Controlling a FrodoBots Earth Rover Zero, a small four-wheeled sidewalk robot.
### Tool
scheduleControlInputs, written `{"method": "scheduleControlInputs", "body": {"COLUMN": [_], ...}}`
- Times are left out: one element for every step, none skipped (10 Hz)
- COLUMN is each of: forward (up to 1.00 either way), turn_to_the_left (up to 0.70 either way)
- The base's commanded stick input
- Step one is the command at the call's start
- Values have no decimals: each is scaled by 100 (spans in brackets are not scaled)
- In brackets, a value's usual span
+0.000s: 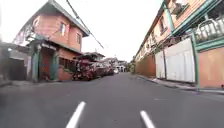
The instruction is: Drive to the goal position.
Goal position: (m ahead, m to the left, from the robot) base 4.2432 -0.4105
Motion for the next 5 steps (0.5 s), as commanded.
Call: {"method": "scheduleControlInputs", "body": {"forward": [70, 70, 70, 70, 70], "turn_to_the_left": [0, 0, 0, 0, 0]}}
